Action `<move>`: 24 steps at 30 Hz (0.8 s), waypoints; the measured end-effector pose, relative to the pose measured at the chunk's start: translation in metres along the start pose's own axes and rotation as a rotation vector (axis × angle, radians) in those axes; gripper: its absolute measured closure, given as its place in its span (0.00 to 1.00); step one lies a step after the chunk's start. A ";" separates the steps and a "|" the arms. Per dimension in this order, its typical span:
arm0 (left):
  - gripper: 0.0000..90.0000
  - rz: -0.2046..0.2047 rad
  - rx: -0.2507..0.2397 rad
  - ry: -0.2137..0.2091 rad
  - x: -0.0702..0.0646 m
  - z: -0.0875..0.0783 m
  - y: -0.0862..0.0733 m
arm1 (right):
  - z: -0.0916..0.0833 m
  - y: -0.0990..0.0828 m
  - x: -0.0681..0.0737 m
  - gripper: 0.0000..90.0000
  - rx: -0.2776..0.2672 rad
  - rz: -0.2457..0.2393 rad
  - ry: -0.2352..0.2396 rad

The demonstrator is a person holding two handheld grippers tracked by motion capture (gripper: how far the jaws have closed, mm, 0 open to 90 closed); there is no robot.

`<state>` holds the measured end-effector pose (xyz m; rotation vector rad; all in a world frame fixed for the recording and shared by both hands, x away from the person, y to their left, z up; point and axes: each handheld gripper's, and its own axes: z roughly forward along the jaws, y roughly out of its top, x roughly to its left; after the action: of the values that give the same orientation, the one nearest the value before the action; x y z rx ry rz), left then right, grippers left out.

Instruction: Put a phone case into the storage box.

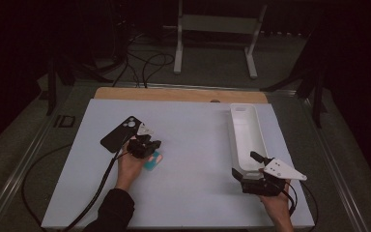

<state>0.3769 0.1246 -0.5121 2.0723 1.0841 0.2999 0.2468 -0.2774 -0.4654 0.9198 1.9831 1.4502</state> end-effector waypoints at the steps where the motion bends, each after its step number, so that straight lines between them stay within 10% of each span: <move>1: 1.00 0.003 0.008 0.001 0.000 0.001 -0.001 | 0.000 0.000 0.000 0.10 0.003 -0.002 -0.001; 24: 1.00 0.029 0.067 -0.037 -0.021 0.004 -0.016 | 0.001 0.000 0.001 0.10 0.007 -0.009 0.001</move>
<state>0.3561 0.1117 -0.5233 2.1465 1.0553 0.2413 0.2465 -0.2759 -0.4659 0.9121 1.9925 1.4397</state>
